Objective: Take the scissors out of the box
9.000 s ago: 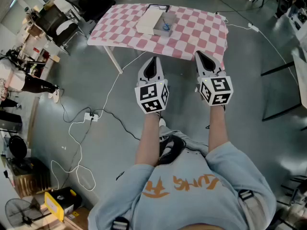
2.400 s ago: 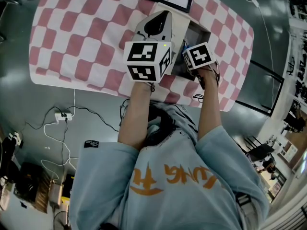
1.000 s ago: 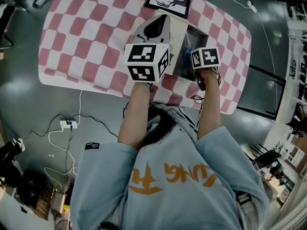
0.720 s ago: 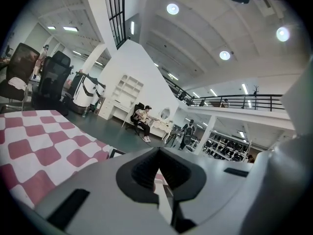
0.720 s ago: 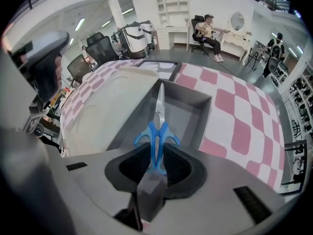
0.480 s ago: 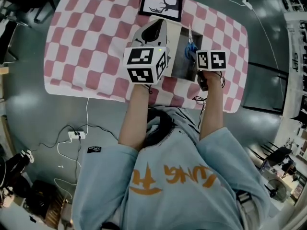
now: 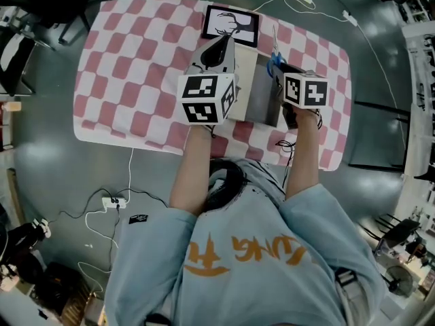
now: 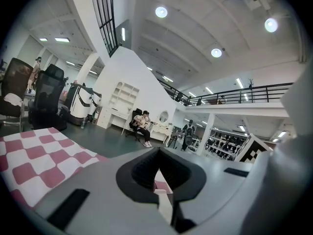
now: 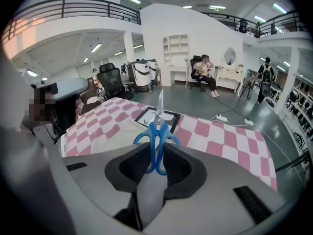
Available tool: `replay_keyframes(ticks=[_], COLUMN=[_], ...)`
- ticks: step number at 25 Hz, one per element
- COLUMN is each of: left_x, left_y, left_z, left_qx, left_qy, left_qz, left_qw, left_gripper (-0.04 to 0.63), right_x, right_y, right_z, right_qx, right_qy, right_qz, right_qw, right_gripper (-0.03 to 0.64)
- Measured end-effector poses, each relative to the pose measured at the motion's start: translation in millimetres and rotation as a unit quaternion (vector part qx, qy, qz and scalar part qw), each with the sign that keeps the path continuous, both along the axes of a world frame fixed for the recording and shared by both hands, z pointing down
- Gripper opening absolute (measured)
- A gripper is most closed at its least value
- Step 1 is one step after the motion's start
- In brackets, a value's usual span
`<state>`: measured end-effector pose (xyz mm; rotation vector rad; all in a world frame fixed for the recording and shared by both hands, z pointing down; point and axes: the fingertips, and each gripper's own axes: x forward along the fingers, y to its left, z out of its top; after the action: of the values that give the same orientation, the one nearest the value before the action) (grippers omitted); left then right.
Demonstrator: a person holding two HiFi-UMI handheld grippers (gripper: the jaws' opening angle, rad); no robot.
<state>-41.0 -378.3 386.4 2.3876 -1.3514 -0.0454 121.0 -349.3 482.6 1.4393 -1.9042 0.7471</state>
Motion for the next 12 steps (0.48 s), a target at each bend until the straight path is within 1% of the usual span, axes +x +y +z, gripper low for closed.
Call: replay_keyframes(ticks=[7,12], left_x=[-6,-8], left_y=[0,-1], left_z=[-18,-35], left_qx=[0.017,0.041], left_qy=[-0.015,-0.038], left_qz=[-0.016,-0.028], left_qw=[0.9996,0.9981], left_gripper=[0.017,0.017], right_x=[-6,-15], right_y=[-15,-26], right_z=[-38,-78], right_qx=[0.080,0.157], right_qy=[-0.024,-0.048], right_qz=[-0.014,-0.024], right_qw=[0.996,0.986], right_gripper=[0.081,0.081])
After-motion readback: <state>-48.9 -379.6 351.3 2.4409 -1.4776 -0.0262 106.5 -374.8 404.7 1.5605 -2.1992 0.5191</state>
